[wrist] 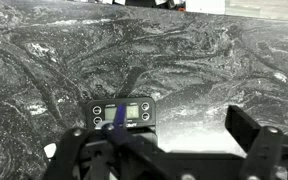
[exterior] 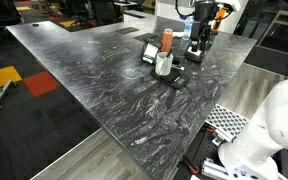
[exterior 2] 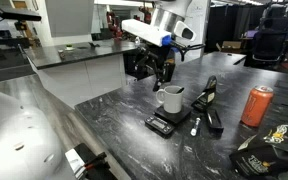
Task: Push the black scale to the left.
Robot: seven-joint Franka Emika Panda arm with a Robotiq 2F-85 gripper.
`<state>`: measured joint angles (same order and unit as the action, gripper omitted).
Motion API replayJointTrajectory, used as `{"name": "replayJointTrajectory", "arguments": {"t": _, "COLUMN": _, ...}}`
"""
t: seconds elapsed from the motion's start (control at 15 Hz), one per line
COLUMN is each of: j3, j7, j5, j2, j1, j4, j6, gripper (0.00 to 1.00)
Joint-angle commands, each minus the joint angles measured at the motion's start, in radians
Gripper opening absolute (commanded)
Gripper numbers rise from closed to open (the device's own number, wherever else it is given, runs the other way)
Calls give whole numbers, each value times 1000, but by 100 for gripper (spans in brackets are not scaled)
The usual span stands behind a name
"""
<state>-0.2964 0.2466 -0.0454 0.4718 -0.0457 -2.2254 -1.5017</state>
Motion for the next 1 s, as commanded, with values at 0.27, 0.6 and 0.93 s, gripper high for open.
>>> {"name": "replayJointTrajectory", "arguments": {"t": 0.27, "j3": 19, "j7": -5, "j5": -20, "j2": -14, "j1": -44, "j4": 1, "j6": -9, "gripper": 100}}
{"name": "replayJointTrajectory", "arguments": {"t": 0.6, "j3": -11, "j7": -140, "j5": -73, "j2": -2, "j1": -128, "j4": -42, "j6": -99, "gripper": 100}}
{"name": "replayJointTrajectory", "arguments": {"t": 0.93, "j3": -18, "j7": -301, "j5": -60, "j2": -42, "j1": -221, "j4": -89, "j6": -233, "gripper": 100}}
